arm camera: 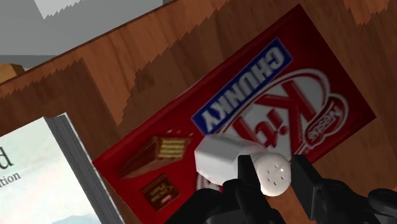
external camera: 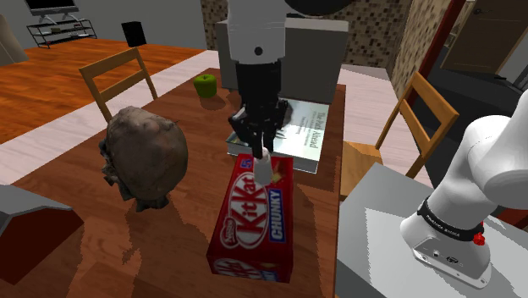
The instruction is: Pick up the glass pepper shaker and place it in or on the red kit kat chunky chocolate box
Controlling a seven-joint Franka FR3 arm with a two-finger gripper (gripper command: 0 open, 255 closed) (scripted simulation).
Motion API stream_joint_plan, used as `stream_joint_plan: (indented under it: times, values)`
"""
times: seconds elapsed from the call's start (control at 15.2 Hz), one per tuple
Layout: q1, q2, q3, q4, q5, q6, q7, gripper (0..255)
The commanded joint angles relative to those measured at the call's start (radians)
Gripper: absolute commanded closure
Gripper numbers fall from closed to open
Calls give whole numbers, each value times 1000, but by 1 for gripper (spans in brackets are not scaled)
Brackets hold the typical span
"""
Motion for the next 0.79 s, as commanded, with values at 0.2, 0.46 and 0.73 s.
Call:
stream_joint_plan:
  times: [0.2,0.46,0.73]
  values:
    - [2,9,3,-57,1,65,-8,255]
    - [4,22,7,-103,-1,124,-13,255]
    - [4,22,7,-103,-1,124,-13,255]
